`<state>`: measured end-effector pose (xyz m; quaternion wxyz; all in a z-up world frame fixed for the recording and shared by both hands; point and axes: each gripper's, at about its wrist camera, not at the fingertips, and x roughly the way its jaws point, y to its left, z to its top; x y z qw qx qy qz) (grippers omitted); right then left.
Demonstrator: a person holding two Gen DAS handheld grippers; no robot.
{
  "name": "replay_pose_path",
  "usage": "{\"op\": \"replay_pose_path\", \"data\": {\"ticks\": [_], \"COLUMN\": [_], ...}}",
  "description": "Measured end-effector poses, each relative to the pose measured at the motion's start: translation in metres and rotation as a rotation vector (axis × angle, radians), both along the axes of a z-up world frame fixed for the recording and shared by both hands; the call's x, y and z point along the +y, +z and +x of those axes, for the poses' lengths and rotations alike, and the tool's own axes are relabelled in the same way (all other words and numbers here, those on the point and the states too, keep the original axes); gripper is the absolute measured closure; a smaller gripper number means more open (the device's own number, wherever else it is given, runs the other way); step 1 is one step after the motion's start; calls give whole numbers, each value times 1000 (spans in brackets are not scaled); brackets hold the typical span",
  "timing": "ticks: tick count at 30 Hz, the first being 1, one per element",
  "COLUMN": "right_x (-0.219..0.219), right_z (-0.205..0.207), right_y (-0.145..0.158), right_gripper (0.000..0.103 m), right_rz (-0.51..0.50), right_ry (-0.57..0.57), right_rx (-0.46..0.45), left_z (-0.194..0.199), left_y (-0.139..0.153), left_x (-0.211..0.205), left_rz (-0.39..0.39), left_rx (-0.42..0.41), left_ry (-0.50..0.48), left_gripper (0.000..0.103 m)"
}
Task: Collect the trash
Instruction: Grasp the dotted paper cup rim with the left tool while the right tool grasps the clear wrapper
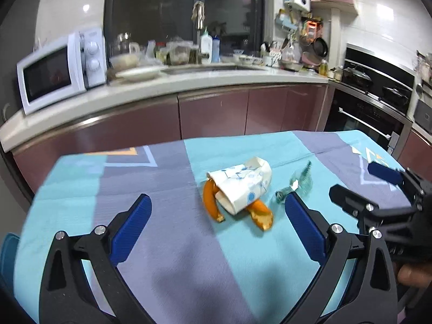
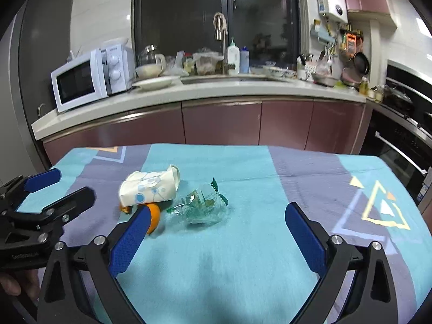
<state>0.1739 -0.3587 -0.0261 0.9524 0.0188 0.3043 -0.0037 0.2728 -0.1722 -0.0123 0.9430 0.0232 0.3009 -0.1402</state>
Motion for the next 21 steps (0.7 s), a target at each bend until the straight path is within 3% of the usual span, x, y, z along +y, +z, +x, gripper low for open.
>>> {"op": "replay_pose_path", "data": {"ticks": [7,9,11,13,21], "right_x": [-22,-25,-25,-25,-25], "right_z": [22,26,29,33,35], "right_y": [-11,-14,-16,-19,-22], "right_gripper": [8,8,8,8,8], "right_rz": [11,12,17,25,42], "right_ry": [-5,0,4,15,24], "right_rx": [43,52,53,60,59], "left_z": [58,66,73,81,102], "left_y": [-29,-35,-39,-45,-60], "left_x": [-12,-16,-17,-18,-14], "left_rz": [-124,-125,-157,-179,-265], "left_rx": [140,151,166,191,243], "left_ry": [-17,-24,-44,-61,-103], "left_gripper": [6,6,11,26,40]}}
